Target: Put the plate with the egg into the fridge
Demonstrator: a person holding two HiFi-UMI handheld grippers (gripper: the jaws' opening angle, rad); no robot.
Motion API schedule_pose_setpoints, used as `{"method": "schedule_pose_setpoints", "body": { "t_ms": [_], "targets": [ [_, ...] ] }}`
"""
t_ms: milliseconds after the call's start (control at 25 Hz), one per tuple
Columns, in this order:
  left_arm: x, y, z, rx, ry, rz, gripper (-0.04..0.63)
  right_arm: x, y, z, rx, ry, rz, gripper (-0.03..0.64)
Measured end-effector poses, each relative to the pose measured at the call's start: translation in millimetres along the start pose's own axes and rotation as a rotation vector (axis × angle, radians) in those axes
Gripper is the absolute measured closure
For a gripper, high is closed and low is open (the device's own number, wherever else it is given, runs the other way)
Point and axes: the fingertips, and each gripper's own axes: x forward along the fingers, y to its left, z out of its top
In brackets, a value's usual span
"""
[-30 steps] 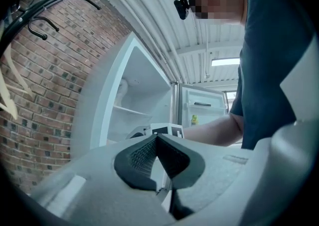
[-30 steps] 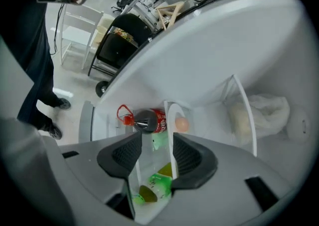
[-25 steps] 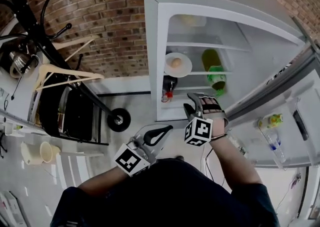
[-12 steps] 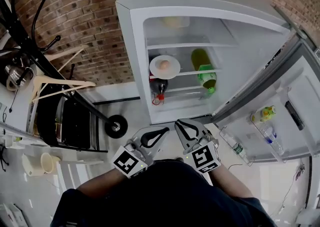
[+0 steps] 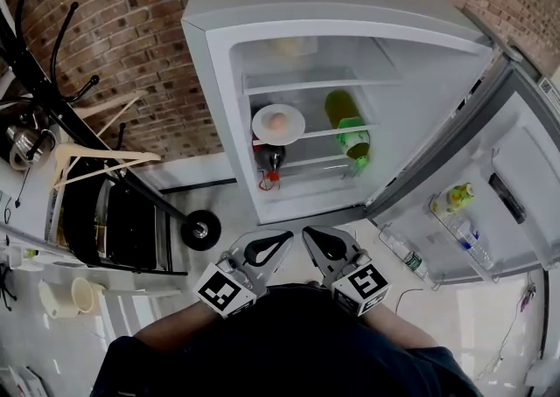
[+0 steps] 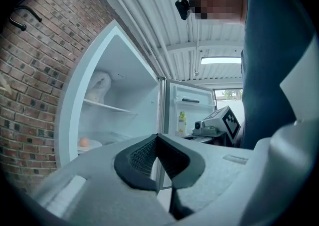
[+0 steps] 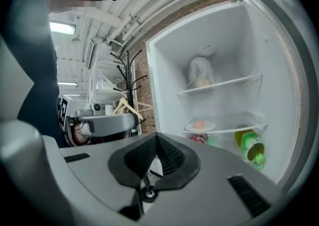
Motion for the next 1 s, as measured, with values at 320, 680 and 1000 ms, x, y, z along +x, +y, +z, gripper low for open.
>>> {"method": "schedule_pose_setpoints", "body": {
  "t_ms": [320,680,1000],
  "targets": [
    [4.8,-5.6,-1.6,-0.001,0.003,-0.006,0.597,-8.2,-0.4,-2.2,-0.018,0.003,-0.010,0.606],
    [5.3,-4.4,-1.5,0.005,-0.002,-0.004,0.597,-8.3,-1.8,-2.6,-0.046,0.008,-0.011,0.606],
    [1.8,-7.8,-0.1,0.003,0.009,-0.012,0.597,-9.3,1.1,-4.2,-0.046,0.022,-0.010,0.607]
  ]
}}
